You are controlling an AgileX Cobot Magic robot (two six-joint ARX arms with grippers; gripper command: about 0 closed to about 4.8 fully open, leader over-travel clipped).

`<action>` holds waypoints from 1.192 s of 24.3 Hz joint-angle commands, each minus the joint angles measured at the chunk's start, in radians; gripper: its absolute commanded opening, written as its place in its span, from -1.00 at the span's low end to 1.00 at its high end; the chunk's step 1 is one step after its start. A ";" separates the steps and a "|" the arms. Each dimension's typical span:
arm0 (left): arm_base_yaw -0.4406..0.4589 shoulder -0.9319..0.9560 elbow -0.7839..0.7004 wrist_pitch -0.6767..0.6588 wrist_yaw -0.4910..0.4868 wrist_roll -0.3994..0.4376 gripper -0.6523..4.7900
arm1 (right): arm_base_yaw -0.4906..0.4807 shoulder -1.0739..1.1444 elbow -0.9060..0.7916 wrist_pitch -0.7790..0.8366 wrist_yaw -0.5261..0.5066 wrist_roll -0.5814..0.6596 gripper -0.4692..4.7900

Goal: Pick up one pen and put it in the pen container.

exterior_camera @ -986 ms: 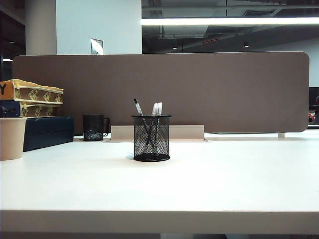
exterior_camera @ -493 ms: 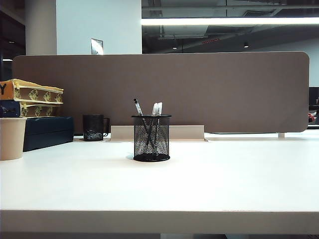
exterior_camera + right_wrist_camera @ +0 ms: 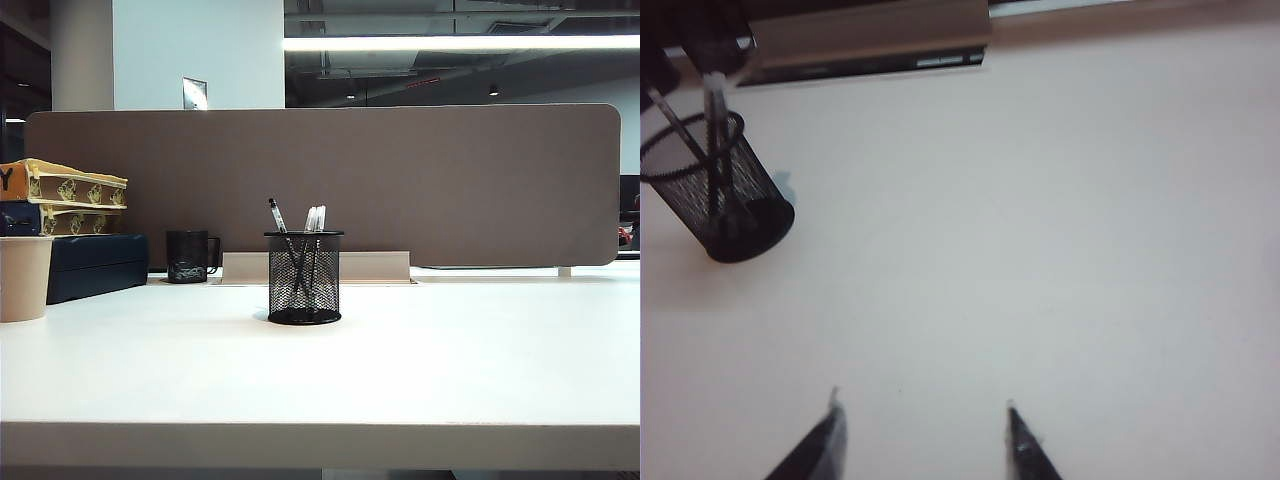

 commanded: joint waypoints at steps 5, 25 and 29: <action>0.000 -0.208 0.005 -0.109 -0.019 0.000 -0.16 | 0.001 -0.143 0.006 -0.059 0.003 -0.003 -0.06; -0.001 -0.321 0.005 -0.146 -0.014 -0.007 -0.17 | 0.004 -0.335 0.006 -0.113 -0.041 -0.003 -0.06; -0.001 -0.321 0.005 -0.151 -0.014 -0.003 -0.17 | 0.004 -0.335 0.006 -0.119 -0.041 -0.007 -0.06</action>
